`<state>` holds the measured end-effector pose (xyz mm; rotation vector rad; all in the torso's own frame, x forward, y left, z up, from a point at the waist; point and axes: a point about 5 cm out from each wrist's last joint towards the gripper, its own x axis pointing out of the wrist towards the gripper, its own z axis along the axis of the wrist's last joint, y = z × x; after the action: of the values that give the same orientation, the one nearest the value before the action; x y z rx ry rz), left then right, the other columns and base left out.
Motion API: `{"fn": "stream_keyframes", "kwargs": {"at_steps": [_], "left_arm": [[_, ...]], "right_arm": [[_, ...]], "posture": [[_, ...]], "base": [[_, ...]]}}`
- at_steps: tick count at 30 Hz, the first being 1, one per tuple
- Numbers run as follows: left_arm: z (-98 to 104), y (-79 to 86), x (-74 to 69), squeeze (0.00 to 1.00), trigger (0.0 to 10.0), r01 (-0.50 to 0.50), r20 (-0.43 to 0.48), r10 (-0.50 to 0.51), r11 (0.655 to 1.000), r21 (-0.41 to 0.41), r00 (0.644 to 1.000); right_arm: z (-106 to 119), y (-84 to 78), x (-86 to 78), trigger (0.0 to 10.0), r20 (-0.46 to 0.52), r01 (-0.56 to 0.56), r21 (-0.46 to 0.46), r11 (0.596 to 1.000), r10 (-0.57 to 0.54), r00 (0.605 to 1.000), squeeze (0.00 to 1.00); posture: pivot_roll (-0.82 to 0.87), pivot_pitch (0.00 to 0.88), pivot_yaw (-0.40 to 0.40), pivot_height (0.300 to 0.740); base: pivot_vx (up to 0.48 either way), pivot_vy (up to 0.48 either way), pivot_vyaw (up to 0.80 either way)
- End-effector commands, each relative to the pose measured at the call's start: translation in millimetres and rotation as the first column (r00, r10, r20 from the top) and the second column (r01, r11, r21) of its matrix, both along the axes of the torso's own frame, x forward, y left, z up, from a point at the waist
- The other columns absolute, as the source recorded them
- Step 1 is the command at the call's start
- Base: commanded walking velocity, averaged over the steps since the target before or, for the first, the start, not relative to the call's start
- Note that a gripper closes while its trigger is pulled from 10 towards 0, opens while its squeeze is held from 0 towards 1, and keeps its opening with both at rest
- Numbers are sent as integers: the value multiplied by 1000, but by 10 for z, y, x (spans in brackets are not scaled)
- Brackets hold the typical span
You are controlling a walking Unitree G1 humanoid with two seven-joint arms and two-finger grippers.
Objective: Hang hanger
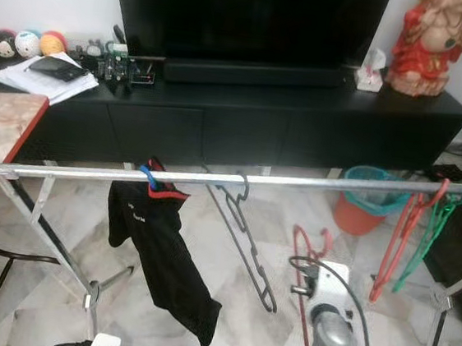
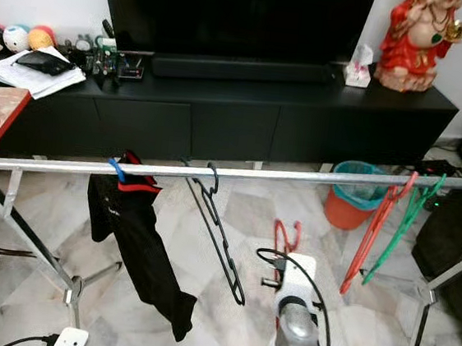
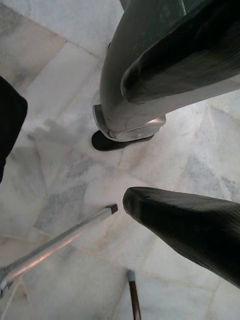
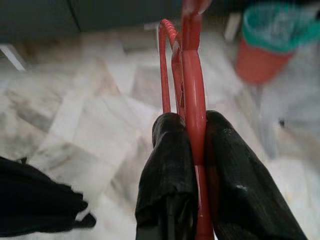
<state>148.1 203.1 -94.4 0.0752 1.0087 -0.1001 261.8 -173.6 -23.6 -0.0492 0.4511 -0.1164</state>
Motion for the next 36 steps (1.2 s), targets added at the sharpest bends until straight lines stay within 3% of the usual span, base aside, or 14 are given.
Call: {"fn": "stream_keyframes", "kwargs": {"at_steps": [1,3,9,14,18,28,33,36], "left_arm": [[-18,40,-57,0,10000,15,-28,-15,1000,18,1000],[-19,38,-57,0,10000,18,-31,-18,1000,22,999],[-22,21,-51,0,10000,23,-36,-22,999,24,999],[-23,1,-43,0,10000,26,-35,-25,999,21,999],[-24,-31,-27,0,10000,30,-37,-29,999,22,999],[-23,-101,8,0,10000,36,-33,-35,999,16,999],[-27,-97,-2,0,10000,43,-40,-42,999,19,998],[-29,-89,-9,0,10000,43,-43,-42,999,20,998]], "right_arm": [[119,-52,49,10000,108,17,-21,1000,-15,994,0],[225,-58,63,10000,203,-7,-72,997,22,979,0],[336,-133,127,10000,266,61,-89,994,-36,963,0],[461,-94,264,10000,306,54,-74,996,-29,952,0],[651,-57,468,10000,345,43,-84,996,-11,939,0],[861,-75,745,10000,317,50,-34,998,-37,948,0],[794,-88,761,10000,223,95,64,993,-107,969,0],[787,-72,771,10000,204,73,28,997,-77,976,0]], "posture": [[-24,0,17,740],[-27,0,19,740],[-34,0,22,740],[-34,0,22,740],[-29,0,26,740],[-24,0,26,740],[-22,0,26,740],[-26,0,31,740]], "base": [[0,0,0],[0,0,0],[0,0,0],[0,0,0],[0,0,0],[0,0,0],[0,0,0],[0,0,0]]}}
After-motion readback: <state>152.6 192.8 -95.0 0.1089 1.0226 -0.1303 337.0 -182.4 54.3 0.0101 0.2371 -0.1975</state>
